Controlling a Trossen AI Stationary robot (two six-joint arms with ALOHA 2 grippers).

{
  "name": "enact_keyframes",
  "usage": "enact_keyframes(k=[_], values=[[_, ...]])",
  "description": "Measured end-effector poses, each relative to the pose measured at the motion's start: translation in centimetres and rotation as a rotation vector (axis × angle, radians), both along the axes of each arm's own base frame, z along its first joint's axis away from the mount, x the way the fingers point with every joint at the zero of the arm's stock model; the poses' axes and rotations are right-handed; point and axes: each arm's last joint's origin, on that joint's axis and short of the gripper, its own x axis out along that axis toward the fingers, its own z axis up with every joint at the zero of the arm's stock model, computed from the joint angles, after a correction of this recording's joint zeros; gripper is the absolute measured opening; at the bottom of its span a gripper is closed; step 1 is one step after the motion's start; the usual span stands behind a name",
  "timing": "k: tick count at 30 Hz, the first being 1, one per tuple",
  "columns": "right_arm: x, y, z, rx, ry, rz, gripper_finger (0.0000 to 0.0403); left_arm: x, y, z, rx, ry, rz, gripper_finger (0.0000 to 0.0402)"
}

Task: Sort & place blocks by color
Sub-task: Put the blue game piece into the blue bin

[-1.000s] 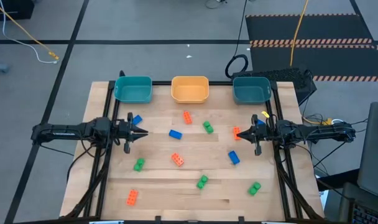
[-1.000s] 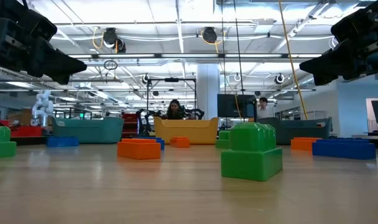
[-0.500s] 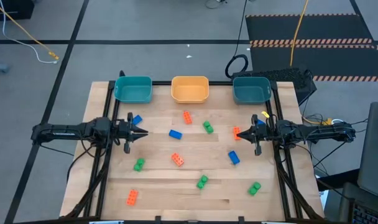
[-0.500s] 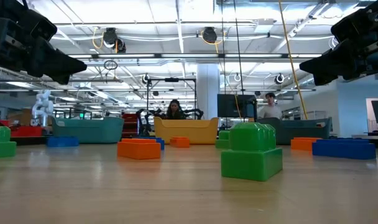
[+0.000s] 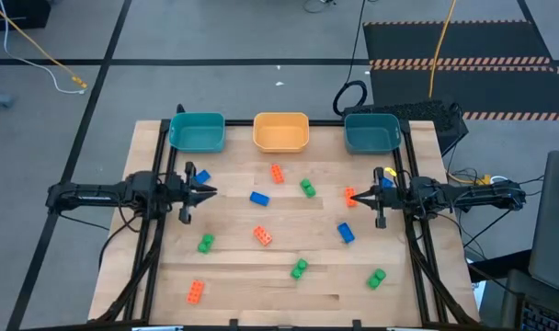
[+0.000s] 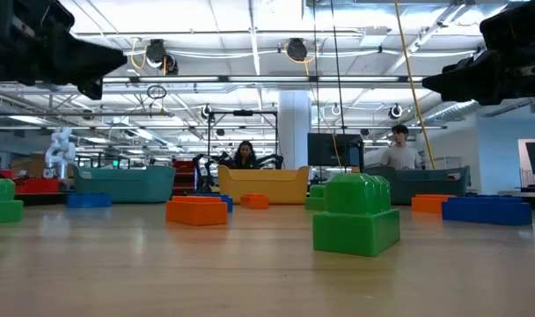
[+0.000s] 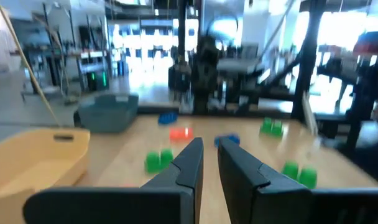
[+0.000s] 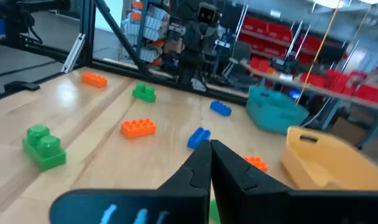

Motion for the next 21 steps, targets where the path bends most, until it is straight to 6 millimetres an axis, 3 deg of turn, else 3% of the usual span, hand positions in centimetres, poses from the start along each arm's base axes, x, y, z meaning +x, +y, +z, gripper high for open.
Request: enact_keyframes(k=[8,10,15,21], values=[[0.0,0.0,0.0,-0.259,-0.001,0.009,0.0000,-0.2,0.1,1.1,-0.066,-0.115,0.013,0.0051],[0.0,0.0,0.0,-0.280,-0.001,0.010,0.0000,-0.1,0.3,1.1,-0.153,-0.116,0.063,0.0051],[0.0,0.0,0.0,-0.282,-0.001,0.010,0.0000,0.2,0.4,0.6,-0.225,-0.047,0.101,0.0058],[0.0,0.1,0.8,-0.034,-0.083,0.047,0.0000,0.8,0.7,3.5,-0.172,0.229,0.248,0.0125]])
